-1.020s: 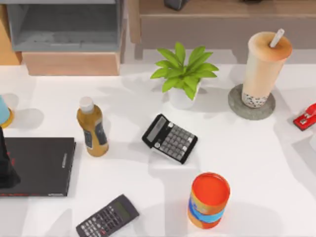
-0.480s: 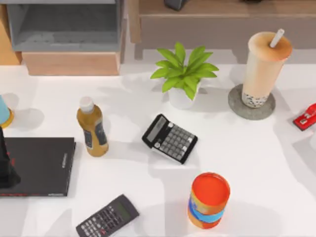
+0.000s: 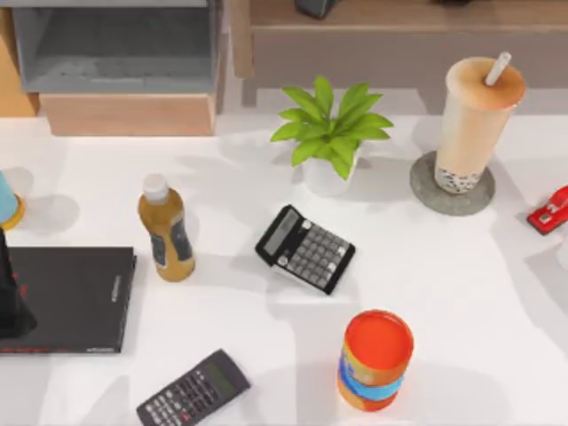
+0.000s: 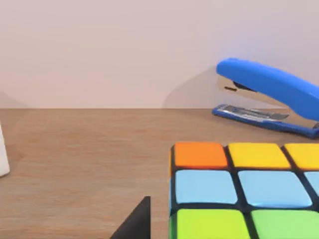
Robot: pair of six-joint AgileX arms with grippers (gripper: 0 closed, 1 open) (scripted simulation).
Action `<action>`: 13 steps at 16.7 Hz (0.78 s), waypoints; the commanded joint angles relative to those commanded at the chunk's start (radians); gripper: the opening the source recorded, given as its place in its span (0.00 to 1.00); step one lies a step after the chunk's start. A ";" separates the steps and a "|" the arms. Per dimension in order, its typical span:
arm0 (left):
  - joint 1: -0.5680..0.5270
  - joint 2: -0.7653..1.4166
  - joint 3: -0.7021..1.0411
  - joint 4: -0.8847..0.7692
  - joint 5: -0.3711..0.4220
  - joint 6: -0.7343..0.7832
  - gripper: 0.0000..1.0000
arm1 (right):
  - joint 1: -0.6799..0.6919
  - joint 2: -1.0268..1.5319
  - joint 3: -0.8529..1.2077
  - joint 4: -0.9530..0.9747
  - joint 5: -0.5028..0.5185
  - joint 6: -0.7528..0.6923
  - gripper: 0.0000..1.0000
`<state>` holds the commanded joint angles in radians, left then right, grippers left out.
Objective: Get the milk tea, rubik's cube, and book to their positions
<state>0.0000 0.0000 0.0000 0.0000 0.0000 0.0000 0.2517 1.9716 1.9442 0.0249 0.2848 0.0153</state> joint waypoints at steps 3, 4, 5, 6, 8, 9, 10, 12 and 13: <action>0.000 0.000 0.000 0.000 0.000 0.000 1.00 | 0.000 0.000 0.000 0.000 0.000 0.000 1.00; 0.000 0.000 0.000 0.000 0.000 0.000 1.00 | 0.000 0.000 0.000 0.000 0.000 0.000 1.00; 0.000 0.000 0.000 0.000 0.000 0.000 1.00 | 0.000 0.000 0.000 0.000 0.000 0.000 1.00; 0.000 0.000 0.000 0.000 0.000 0.000 1.00 | 0.000 0.000 0.000 0.000 0.000 0.000 1.00; 0.000 0.000 0.000 0.000 0.000 0.000 1.00 | 0.000 0.000 0.000 0.000 0.000 0.000 1.00; 0.000 0.000 0.000 0.000 0.000 0.000 1.00 | 0.003 0.000 0.000 0.000 0.000 0.000 1.00; 0.000 0.000 0.000 0.000 0.000 0.000 1.00 | 0.004 -0.003 -0.004 0.001 0.000 0.000 1.00; 0.000 0.000 0.000 0.000 0.000 0.000 1.00 | 0.010 -0.034 -0.042 0.011 0.002 -0.001 1.00; 0.000 0.000 0.000 0.000 0.000 0.000 1.00 | 0.013 -0.059 -0.076 0.019 0.005 0.000 1.00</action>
<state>0.0000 0.0000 0.0000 0.0000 0.0000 0.0000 0.2649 1.9127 1.8684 0.0441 0.2899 0.0157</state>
